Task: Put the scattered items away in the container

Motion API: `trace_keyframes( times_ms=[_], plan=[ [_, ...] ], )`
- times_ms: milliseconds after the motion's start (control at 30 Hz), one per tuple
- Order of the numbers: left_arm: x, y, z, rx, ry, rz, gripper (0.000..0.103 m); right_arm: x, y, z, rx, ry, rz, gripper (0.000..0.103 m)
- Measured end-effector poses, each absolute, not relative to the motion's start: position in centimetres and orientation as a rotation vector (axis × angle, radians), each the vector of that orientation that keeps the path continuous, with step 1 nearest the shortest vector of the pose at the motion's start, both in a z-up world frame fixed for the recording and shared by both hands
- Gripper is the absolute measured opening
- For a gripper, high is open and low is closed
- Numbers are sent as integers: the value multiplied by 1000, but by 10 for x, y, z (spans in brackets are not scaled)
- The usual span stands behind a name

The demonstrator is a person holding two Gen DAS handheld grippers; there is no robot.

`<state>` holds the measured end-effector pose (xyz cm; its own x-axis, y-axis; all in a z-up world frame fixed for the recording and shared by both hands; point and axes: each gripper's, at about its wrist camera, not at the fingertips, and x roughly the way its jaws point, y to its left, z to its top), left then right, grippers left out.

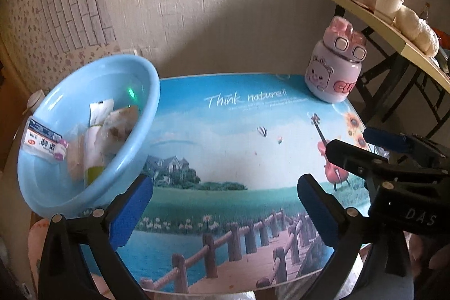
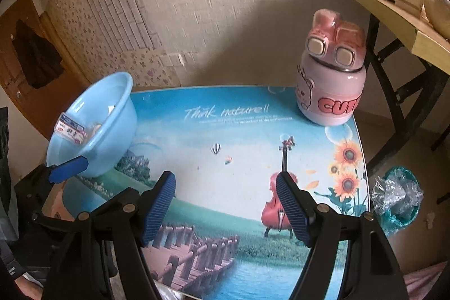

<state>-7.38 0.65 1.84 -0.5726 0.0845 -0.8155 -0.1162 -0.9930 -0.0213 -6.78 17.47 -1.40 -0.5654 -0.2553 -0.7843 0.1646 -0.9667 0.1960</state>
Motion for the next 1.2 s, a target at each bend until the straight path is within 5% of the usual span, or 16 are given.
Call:
trace_keyframes(
  times_ms=[1200],
  plan=[
    [-72,-19,7,-1496,11,2664,103,-71,148,-24,1407,-107,-2559,76]
  ],
)
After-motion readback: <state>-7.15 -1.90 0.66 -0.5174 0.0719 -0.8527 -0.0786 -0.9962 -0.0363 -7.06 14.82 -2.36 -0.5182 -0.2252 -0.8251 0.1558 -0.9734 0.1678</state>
